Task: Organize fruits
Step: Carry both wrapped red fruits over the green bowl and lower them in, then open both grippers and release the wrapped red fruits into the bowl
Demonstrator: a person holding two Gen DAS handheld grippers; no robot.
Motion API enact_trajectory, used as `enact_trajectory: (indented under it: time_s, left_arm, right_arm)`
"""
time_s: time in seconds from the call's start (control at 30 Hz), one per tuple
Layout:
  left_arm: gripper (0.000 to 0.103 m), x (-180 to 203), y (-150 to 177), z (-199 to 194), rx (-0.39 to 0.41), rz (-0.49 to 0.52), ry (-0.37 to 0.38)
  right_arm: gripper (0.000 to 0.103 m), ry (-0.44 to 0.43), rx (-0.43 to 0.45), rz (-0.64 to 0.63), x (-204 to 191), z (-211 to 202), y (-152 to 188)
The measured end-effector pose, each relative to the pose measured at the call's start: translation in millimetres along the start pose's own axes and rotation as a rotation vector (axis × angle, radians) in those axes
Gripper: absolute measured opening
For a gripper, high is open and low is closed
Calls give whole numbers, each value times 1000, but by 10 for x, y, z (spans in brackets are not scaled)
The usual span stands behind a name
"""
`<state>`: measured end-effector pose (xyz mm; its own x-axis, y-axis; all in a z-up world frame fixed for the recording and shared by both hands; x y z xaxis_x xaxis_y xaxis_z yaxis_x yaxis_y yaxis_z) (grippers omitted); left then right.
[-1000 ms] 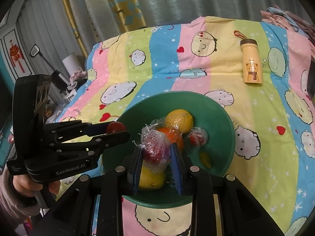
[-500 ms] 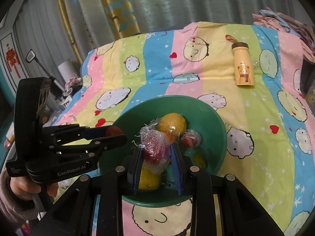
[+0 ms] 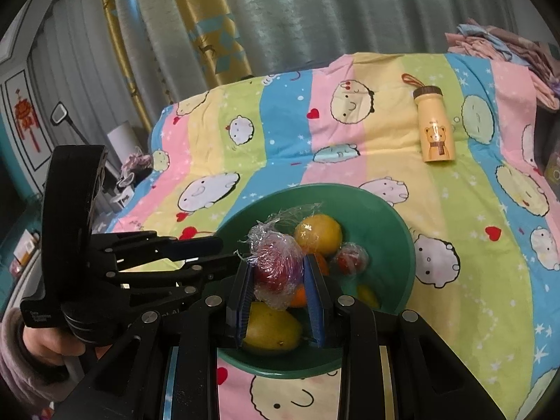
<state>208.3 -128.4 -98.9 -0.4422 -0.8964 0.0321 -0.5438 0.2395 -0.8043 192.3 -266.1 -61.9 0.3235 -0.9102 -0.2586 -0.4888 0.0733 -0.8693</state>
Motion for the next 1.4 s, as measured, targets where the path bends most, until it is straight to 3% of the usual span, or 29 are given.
enact_trajectory:
  time_s: [0.33,0.83,1.4]
  left_arm:
    - [30,-3,43,92,-35,26,-34]
    - [30,145,52,186,-72,89,-58]
    - [31,196,60,206,-90,116,-88]
  right_arm:
    - [30,-2,-29,8,60,96,82]
    - [30,73,-95,-32,64,208,168]
    - [30,78,-92,-20,68,200,155]
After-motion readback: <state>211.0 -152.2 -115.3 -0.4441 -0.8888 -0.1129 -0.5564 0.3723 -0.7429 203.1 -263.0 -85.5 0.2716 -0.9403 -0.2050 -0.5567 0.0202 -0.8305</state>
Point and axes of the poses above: each gripper's, at about its wrist camera, not at the fingertips, and z roughly the way its jaws point, x to its right, y to its underside, the point moved 3 cm from there along z, roughly the way its jaws point, and after that the axes turned 12 degrees about x, right-handed, at the moved point
